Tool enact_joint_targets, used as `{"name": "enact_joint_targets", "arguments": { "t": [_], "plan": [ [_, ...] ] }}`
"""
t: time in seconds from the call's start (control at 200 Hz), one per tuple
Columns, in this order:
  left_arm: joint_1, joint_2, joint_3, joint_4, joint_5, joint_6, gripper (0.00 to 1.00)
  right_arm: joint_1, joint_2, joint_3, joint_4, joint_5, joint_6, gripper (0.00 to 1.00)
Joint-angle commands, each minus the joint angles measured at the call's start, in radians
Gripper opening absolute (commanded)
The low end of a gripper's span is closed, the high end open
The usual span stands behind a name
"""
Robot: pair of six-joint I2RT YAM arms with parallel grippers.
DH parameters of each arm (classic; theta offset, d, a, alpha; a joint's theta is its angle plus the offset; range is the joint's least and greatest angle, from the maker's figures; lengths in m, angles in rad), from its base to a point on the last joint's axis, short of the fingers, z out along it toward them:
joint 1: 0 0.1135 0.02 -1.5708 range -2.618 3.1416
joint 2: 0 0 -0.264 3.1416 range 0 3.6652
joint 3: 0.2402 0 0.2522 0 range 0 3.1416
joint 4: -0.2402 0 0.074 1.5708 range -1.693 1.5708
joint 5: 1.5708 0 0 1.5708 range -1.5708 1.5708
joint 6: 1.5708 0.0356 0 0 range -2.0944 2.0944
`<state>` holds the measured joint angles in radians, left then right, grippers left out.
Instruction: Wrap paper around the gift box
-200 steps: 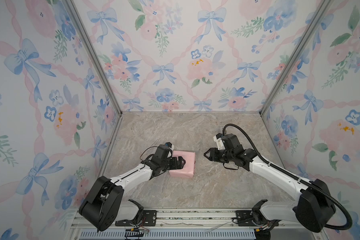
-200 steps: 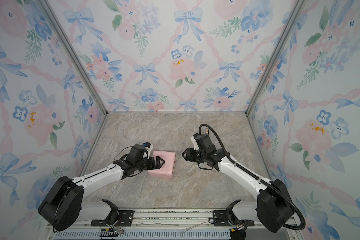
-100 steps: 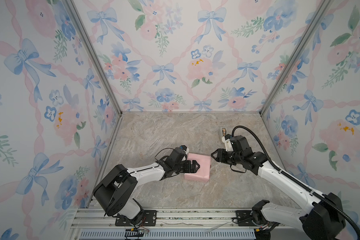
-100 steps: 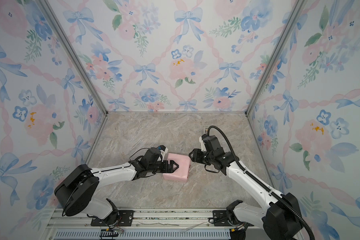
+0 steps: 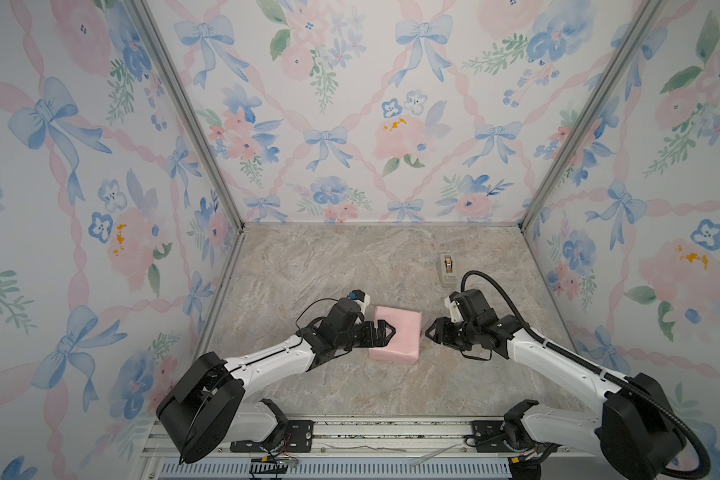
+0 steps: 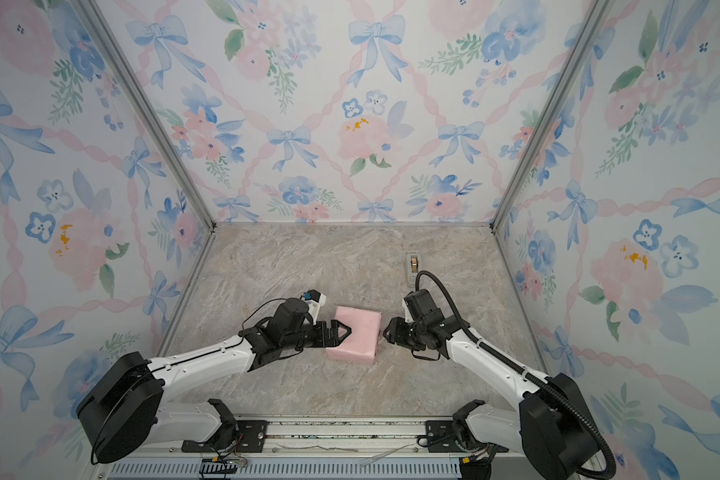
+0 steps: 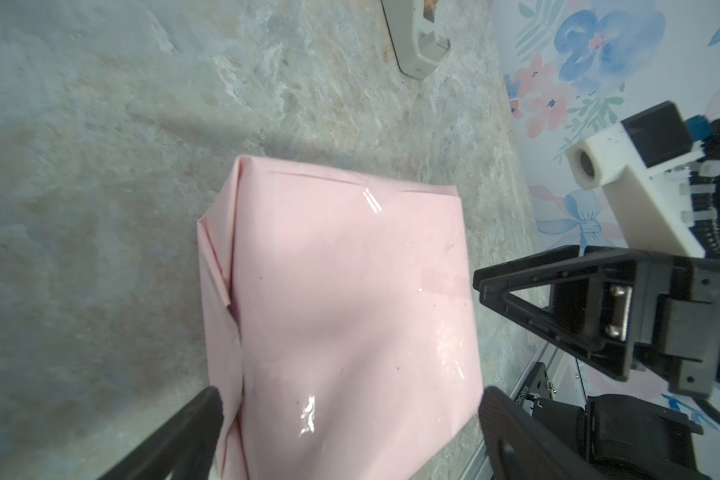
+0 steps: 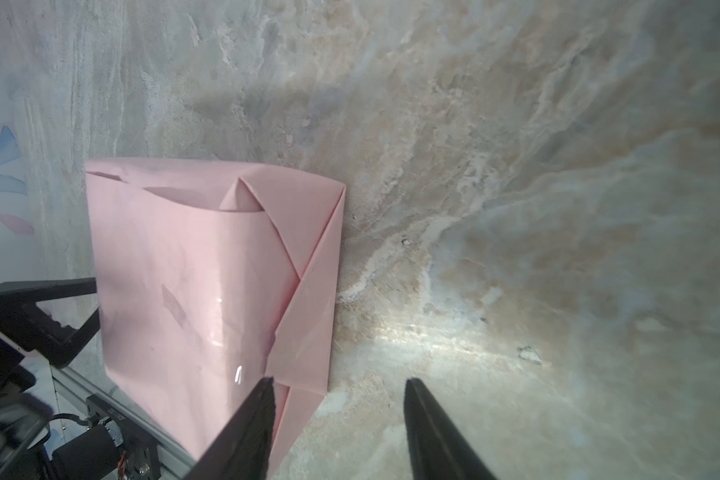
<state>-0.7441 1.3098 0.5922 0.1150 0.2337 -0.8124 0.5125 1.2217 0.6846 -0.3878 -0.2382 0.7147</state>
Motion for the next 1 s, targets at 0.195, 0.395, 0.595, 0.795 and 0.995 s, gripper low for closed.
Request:
{"name": "enact_joint_targets", "arguments": {
  "t": [0.195, 0.395, 0.595, 0.795, 0.995],
  "plan": [
    [-0.072, 0.004, 0.006, -0.008, 0.034, -0.029, 0.98, 0.009, 0.12, 0.044, 0.09, -0.026, -0.017, 0.52],
    [-0.102, 0.003, 0.01, -0.009, 0.016, -0.039, 0.98, 0.009, 0.165, 0.073, 0.093, -0.031, -0.029, 0.52],
    [-0.101, -0.023, 0.028, -0.075, -0.063, 0.006, 0.98, 0.006, 0.127, 0.081, 0.038, 0.013, -0.037, 0.52],
    [-0.057, -0.215, 0.046, -0.135, -0.426, 0.193, 0.98, -0.068, -0.056, 0.108, -0.035, 0.157, -0.139, 0.52],
    [0.08, -0.496, -0.16, 0.24, -0.77, 0.547, 0.98, -0.218, -0.254, 0.078, 0.064, 0.396, -0.318, 0.96]
  ]
}}
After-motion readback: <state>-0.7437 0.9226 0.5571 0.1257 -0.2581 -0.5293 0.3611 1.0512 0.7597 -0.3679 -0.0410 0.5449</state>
